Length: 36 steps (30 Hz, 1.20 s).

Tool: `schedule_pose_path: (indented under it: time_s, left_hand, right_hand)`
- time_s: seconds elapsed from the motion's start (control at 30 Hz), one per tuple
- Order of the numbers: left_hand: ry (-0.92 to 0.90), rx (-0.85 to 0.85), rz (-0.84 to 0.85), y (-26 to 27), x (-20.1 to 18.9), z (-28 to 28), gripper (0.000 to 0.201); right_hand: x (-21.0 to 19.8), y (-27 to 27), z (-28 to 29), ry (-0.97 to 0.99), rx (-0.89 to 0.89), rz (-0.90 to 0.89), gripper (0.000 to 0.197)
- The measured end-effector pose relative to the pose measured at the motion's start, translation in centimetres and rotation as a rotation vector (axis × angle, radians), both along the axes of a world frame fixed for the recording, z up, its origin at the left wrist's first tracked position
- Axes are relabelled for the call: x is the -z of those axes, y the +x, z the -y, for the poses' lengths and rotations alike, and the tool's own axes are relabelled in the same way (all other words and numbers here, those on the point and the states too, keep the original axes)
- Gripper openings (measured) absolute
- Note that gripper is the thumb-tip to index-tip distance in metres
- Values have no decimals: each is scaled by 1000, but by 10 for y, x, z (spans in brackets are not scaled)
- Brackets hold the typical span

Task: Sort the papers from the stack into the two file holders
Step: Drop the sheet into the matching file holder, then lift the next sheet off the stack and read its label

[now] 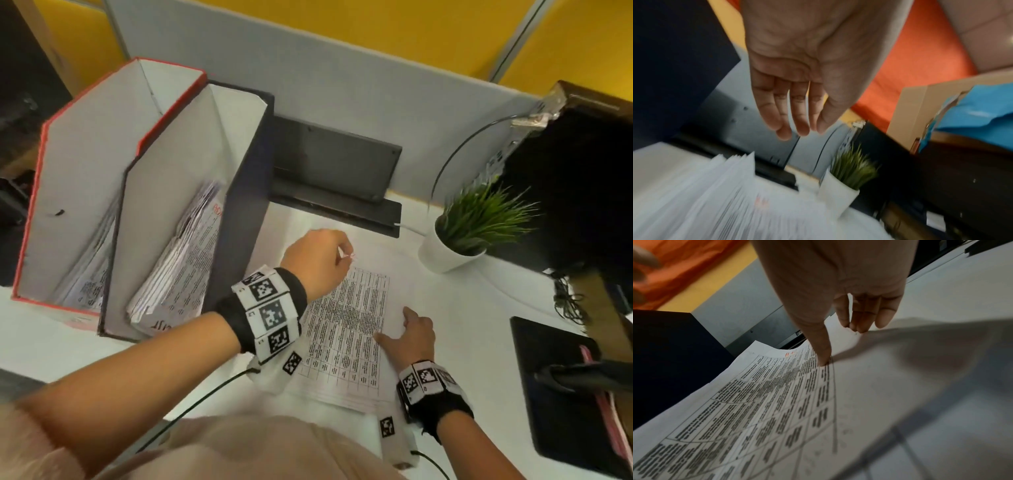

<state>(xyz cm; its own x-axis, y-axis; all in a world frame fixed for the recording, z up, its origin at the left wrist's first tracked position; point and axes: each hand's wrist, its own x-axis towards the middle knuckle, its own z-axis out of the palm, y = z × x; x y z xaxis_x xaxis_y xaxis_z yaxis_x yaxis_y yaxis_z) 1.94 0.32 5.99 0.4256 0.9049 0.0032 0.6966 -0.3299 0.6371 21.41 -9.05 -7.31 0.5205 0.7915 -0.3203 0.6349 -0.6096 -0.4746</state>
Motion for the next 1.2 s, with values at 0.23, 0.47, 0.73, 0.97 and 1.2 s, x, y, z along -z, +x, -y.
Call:
schedule_pose_path:
  time_s: [0.23,0.47,0.73,0.97,1.2]
  left_hand:
    - [-284,-146,-351,-5,77,-12,29]
    - [-204,-329,-114,-20,101,-15,29]
    - [-67,-207,-202,-18,98,-9,39]
    - [214,-29,49,-21,83,2,28]
    - [-193,-152,435,-24,82,2,19]
  right_hand:
    - [2,2,2,9,4,-50,88]
    - [2,0,6,9,-26,-68,89]
    - [-2,-11,-2,107,-77,-213,89]
    - [-4,-8,-7,172,103,-490,94]
    - [-11,6,-8,351,295,-506,69]
